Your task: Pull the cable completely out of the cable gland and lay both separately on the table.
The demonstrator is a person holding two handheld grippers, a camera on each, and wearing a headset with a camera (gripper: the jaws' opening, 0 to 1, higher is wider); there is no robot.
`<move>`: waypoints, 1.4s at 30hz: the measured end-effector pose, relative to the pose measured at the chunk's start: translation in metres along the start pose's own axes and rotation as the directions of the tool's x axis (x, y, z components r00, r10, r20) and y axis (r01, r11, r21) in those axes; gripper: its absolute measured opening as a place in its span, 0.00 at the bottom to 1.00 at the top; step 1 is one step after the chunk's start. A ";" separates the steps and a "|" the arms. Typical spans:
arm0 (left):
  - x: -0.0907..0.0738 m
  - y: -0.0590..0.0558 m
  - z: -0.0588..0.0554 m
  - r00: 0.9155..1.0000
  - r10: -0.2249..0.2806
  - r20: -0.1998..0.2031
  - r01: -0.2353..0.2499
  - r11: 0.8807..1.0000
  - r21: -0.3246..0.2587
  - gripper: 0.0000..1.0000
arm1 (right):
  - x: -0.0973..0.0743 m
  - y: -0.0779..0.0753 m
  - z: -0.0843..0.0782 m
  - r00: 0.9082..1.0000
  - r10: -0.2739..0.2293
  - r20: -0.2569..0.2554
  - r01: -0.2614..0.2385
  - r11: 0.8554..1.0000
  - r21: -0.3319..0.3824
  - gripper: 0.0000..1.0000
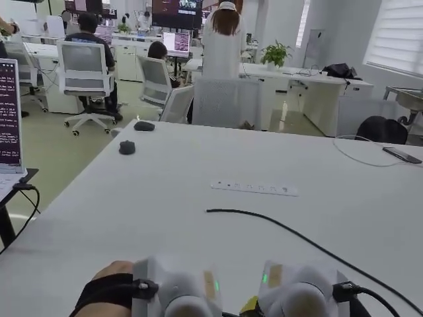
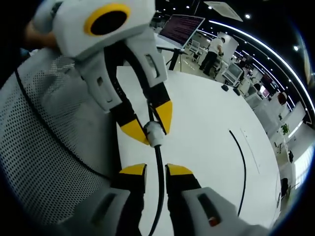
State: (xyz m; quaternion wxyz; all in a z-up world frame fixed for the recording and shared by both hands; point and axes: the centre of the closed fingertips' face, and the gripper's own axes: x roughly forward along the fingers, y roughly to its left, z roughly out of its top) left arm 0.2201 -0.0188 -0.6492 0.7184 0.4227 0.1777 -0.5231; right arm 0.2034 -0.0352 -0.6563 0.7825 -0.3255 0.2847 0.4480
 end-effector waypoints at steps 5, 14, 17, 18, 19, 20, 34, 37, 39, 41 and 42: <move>0.001 0.000 0.003 1.000 -0.003 0.014 0.003 1.000 0.004 0.16 | -0.001 -0.005 0.000 1.000 -0.014 0.011 0.014 1.000 0.009 0.04; 0.001 0.004 -0.003 1.000 0.014 -0.009 -0.014 1.000 -0.008 0.16 | 0.000 -0.014 -0.028 0.992 -0.048 -0.115 0.053 0.998 0.046 0.04; 0.000 0.006 -0.004 1.000 0.018 -0.012 -0.018 1.000 -0.014 0.16 | -0.001 -0.018 -0.041 0.982 -0.064 -0.178 0.074 0.996 0.051 0.04; 0.000 0.006 -0.004 1.000 0.019 -0.011 -0.019 1.000 -0.016 0.16 | -0.001 -0.019 -0.043 0.979 -0.071 -0.190 0.080 0.996 0.042 0.04; 0.000 0.006 -0.003 1.000 0.020 -0.010 -0.020 1.000 -0.017 0.16 | -0.001 -0.018 -0.044 0.978 -0.070 -0.195 0.079 0.996 0.039 0.04; 0.000 0.006 -0.003 1.000 0.020 -0.010 -0.020 1.000 -0.016 0.16 | -0.001 -0.018 -0.044 0.978 -0.067 -0.200 0.075 0.996 0.036 0.04; -0.004 0.011 0.010 0.997 0.059 0.039 -0.060 0.998 0.027 0.16 | -0.005 -0.016 -0.003 0.997 -0.071 -0.007 0.071 0.997 0.003 0.04; -0.004 0.013 0.010 0.997 0.064 0.038 -0.065 0.998 0.022 0.16 | -0.004 -0.017 -0.004 0.997 -0.075 -0.010 0.076 0.997 0.016 0.04; -0.005 0.015 0.008 0.997 0.072 0.031 -0.073 0.997 0.015 0.16 | -0.004 -0.020 -0.007 0.996 -0.088 -0.024 0.088 0.996 0.024 0.04; -0.005 0.017 0.006 0.996 0.080 0.026 -0.081 0.997 0.005 0.16 | -0.004 -0.022 -0.016 0.994 -0.094 -0.062 0.097 0.994 0.045 0.03; -0.006 0.019 0.004 0.996 0.086 0.021 -0.086 0.996 -0.001 0.16 | -0.005 -0.024 -0.025 0.990 -0.101 -0.102 0.107 0.993 0.051 0.03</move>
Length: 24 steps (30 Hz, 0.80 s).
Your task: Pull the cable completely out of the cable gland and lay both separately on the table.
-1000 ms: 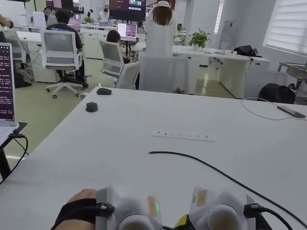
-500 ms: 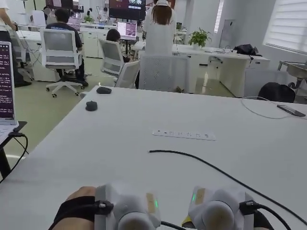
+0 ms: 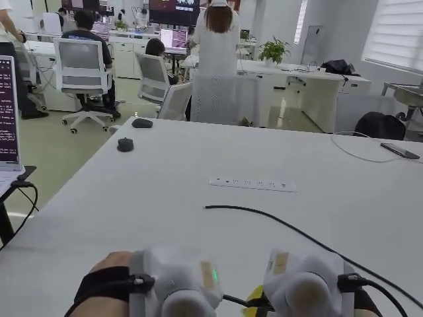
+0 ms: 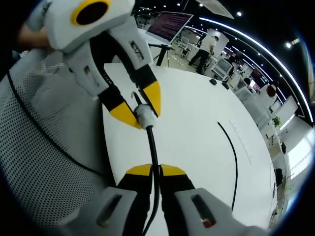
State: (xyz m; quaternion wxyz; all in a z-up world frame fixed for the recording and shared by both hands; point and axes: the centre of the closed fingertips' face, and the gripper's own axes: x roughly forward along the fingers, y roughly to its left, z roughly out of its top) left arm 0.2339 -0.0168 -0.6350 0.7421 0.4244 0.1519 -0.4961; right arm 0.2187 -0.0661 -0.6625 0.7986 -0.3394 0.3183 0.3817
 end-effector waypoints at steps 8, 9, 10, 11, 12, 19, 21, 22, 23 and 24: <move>0.000 0.003 -0.005 1.000 0.013 -0.018 -0.013 1.000 -0.010 0.16 | -0.001 -0.003 -0.004 0.999 -0.021 -0.025 0.021 1.000 -0.008 0.10; 0.000 0.003 -0.005 1.000 0.013 -0.019 -0.013 1.000 -0.011 0.16 | -0.002 -0.002 0.004 1.000 -0.014 0.012 0.014 1.000 0.001 0.12; 0.000 0.003 -0.005 1.000 0.013 -0.020 -0.013 1.000 -0.012 0.16 | -0.002 -0.002 0.006 1.000 -0.011 0.024 0.011 1.000 0.002 0.13; 0.000 0.003 -0.005 1.000 0.011 -0.022 -0.011 1.000 -0.011 0.16 | -0.003 0.000 0.014 0.998 -0.005 0.064 0.005 1.000 -0.004 0.14; 0.000 0.002 -0.005 1.000 0.010 -0.022 -0.010 1.000 -0.010 0.16 | -0.005 0.001 0.019 0.996 -0.003 0.084 0.004 1.000 -0.013 0.14; 0.001 -0.004 0.000 1.000 -0.012 -0.005 0.012 1.000 0.012 0.16 | -0.010 0.011 0.041 0.983 0.028 0.182 -0.016 0.998 -0.068 0.05; 0.001 -0.004 0.001 1.000 -0.013 0.000 0.013 1.000 0.012 0.16 | -0.010 0.011 0.040 0.984 0.025 0.177 -0.013 0.997 -0.071 0.04; 0.001 -0.004 0.001 1.000 -0.011 0.001 0.011 1.000 0.008 0.16 | -0.010 0.010 0.039 0.985 0.024 0.172 -0.012 0.998 -0.069 0.04; 0.001 -0.003 0.001 1.000 -0.010 0.000 0.010 1.000 0.007 0.16 | -0.009 0.009 0.037 0.986 0.021 0.164 -0.010 0.998 -0.067 0.04; 0.001 -0.002 0.000 1.000 -0.007 0.000 0.007 1.000 0.003 0.16 | -0.009 0.009 0.036 0.987 0.019 0.160 -0.009 0.998 -0.066 0.04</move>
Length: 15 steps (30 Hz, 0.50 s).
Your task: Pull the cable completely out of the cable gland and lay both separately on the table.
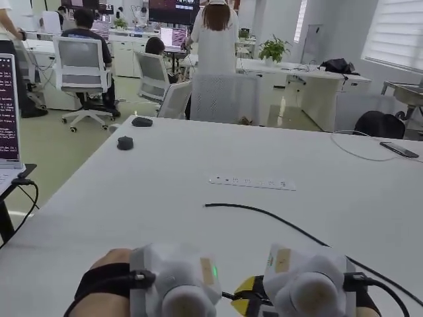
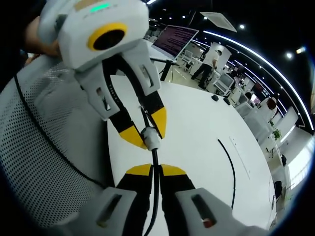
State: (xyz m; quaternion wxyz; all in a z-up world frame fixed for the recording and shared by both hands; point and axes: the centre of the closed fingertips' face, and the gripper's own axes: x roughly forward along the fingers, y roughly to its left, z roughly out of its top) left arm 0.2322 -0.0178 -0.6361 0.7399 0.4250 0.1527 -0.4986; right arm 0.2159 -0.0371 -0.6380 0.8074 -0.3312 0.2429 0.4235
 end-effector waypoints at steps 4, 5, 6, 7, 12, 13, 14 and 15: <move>-0.001 0.004 -0.003 1.000 0.015 -0.009 -0.016 1.000 -0.014 0.16 | 0.001 -0.007 -0.013 0.998 -0.029 -0.057 0.030 0.999 0.014 0.04; -0.002 0.004 -0.004 1.000 0.017 -0.011 -0.018 1.000 -0.015 0.16 | 0.001 -0.008 -0.019 0.996 -0.028 -0.083 0.031 0.999 0.029 0.03; -0.002 0.005 -0.004 1.000 0.020 -0.014 -0.020 1.000 -0.016 0.16 | 0.001 -0.010 -0.028 0.991 -0.035 -0.127 0.039 0.999 0.030 0.03; -0.002 0.005 -0.005 1.000 0.021 -0.017 -0.021 1.000 -0.016 0.16 | 0.000 -0.010 -0.034 0.987 -0.038 -0.155 0.042 0.999 0.024 0.03; -0.002 0.006 -0.004 1.000 0.026 -0.017 -0.026 1.000 -0.014 0.16 | 0.001 -0.009 -0.041 0.983 -0.025 -0.182 0.033 0.999 0.043 0.05; -0.002 0.005 -0.004 1.000 0.023 -0.014 -0.024 1.000 -0.014 0.16 | 0.002 -0.008 -0.036 0.986 -0.021 -0.163 0.027 0.999 0.038 0.10; -0.002 0.004 -0.003 1.000 0.021 -0.012 -0.021 1.000 -0.012 0.16 | 0.003 -0.006 -0.030 0.991 -0.010 -0.134 0.015 0.999 0.041 0.13; -0.002 0.003 -0.002 1.000 0.017 -0.009 -0.017 1.000 -0.011 0.16 | 0.004 -0.002 -0.021 0.996 0.004 -0.086 -0.001 0.999 0.041 0.14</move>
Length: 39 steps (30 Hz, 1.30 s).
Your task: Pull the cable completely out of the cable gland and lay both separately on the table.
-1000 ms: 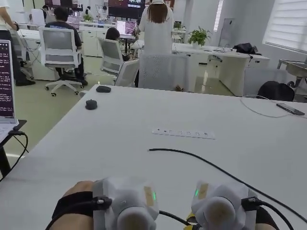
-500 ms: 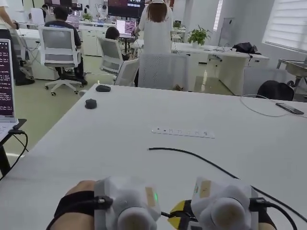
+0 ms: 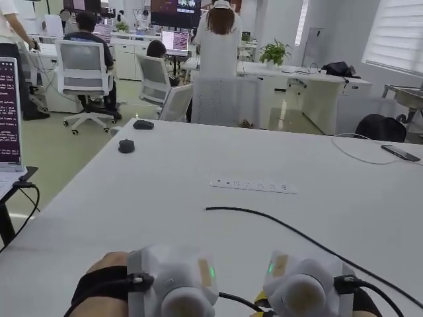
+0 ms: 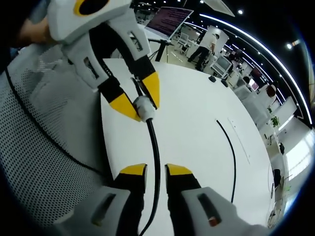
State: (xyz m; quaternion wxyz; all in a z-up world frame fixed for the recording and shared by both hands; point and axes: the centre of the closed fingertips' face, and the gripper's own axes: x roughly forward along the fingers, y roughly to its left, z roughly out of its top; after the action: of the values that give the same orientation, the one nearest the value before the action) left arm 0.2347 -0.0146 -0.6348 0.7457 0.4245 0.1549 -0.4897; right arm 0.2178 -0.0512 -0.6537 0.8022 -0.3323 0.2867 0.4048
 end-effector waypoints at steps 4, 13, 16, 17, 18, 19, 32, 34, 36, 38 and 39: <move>0.001 -0.004 0.005 1.000 -0.019 0.019 0.019 1.000 0.014 0.16 | -0.004 0.002 0.013 0.999 0.001 0.054 0.000 1.000 -0.024 0.13; 0.002 -0.005 0.003 1.000 -0.023 0.008 0.023 1.000 0.016 0.16 | -0.002 -0.001 0.008 0.999 -0.009 0.042 0.009 1.000 -0.017 0.04; 0.001 -0.002 0.002 1.000 -0.014 0.010 0.014 1.000 -0.006 0.16 | -0.002 -0.006 0.000 1.000 -0.025 0.006 0.025 1.000 0.009 0.04; 0.000 -0.001 0.001 1.000 -0.011 0.007 0.011 1.000 -0.009 0.16 | -0.001 -0.007 -0.006 0.999 -0.029 -0.021 0.029 1.000 0.012 0.04; 0.000 -0.001 0.001 1.000 -0.012 0.008 0.012 1.000 -0.011 0.16 | -0.001 -0.006 -0.008 0.999 -0.024 -0.037 0.025 1.000 0.008 0.04; 0.000 -0.002 0.001 1.000 -0.015 0.010 0.015 1.000 -0.014 0.16 | -0.001 -0.005 -0.010 0.999 -0.017 -0.048 0.017 1.000 0.007 0.04; 0.000 -0.008 0.007 0.999 -0.036 0.032 0.036 0.999 0.021 0.16 | -0.007 0.007 0.027 0.993 0.010 0.117 -0.004 0.998 -0.055 0.04; 0.000 -0.007 0.007 0.999 -0.034 0.032 0.034 0.999 0.018 0.16 | -0.007 0.006 0.026 0.994 0.008 0.110 -0.003 0.999 -0.052 0.04; 0.000 -0.005 0.005 0.999 -0.024 0.024 0.024 1.000 0.014 0.16 | -0.005 0.001 0.018 0.997 -0.013 0.069 0.017 0.999 -0.047 0.04; -0.001 -0.001 0.002 1.000 -0.013 0.019 0.013 1.000 -0.004 0.16 | -0.004 -0.002 0.012 0.999 -0.023 0.049 0.025 0.999 -0.046 0.04; -0.002 0.001 0.001 1.000 -0.007 0.017 0.007 1.000 -0.011 0.16 | -0.004 -0.003 0.010 0.999 -0.029 0.039 0.030 0.999 -0.037 0.04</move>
State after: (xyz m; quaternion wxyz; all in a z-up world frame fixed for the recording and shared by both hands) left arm 0.2348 -0.0143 -0.6324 0.7476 0.4156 0.1526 -0.4951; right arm 0.2206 -0.0468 -0.6439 0.8071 -0.3436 0.2587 0.4046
